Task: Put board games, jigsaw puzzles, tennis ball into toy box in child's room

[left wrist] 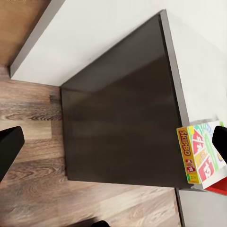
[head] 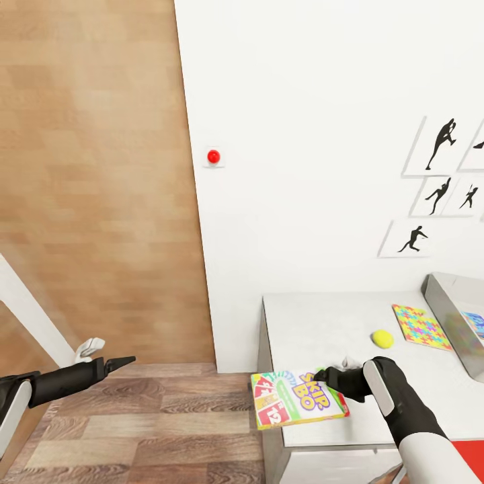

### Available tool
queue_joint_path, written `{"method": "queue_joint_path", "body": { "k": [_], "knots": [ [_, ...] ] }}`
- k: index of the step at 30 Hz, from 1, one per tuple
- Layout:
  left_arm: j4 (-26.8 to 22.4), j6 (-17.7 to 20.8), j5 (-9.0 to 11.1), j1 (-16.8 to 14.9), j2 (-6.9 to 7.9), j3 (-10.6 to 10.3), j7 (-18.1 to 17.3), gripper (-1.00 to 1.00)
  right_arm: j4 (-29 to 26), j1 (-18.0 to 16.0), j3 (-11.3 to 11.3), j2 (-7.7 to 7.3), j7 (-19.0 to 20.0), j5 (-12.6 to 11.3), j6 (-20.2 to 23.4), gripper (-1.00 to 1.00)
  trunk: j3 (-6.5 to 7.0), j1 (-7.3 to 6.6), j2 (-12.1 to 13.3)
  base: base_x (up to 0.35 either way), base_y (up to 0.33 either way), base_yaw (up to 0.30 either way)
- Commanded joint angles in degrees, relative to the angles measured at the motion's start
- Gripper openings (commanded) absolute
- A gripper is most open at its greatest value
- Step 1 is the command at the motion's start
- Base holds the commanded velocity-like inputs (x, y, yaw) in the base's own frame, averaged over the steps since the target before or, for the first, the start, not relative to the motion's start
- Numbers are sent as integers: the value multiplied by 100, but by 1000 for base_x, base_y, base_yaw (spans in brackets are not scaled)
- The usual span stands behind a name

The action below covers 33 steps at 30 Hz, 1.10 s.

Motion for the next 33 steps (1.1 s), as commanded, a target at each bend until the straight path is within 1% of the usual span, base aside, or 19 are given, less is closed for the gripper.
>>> {"method": "queue_joint_path", "body": {
  "k": [1, 5, 13, 25, 33],
  "knots": [
    [0, 25, -3, -6, 0, 5, -20, 100, -7, -4, -10, -1, 2, -5, 26, 100, -12, 4, -12, 0, 4, 0],
    [0, 21, -3, -2, 0, 5, -23, 100, -24, -3, -13, -7, 2, -5, 26, 100, -5, 4, -12, 0, 2, -6],
    [0, 20, -3, -4, 0, 5, -28, 100, -59, 0, -21, -9, 2, -5, 26, 100, 50, 4, -12, 0, 0, -77],
    [0, 22, -3, -2, 0, 5, -28, 100, -85, 0, -57, -9, 14, -12, 26, 100, 150, 4, -12, 0, 0, -127],
    [0, 24, -3, -2, 2, 5, -29, 100, -96, 8, -73, -11, 111, -14, 26, 100, 217, 4, -12, 0, 0, -142]
  ]
}}
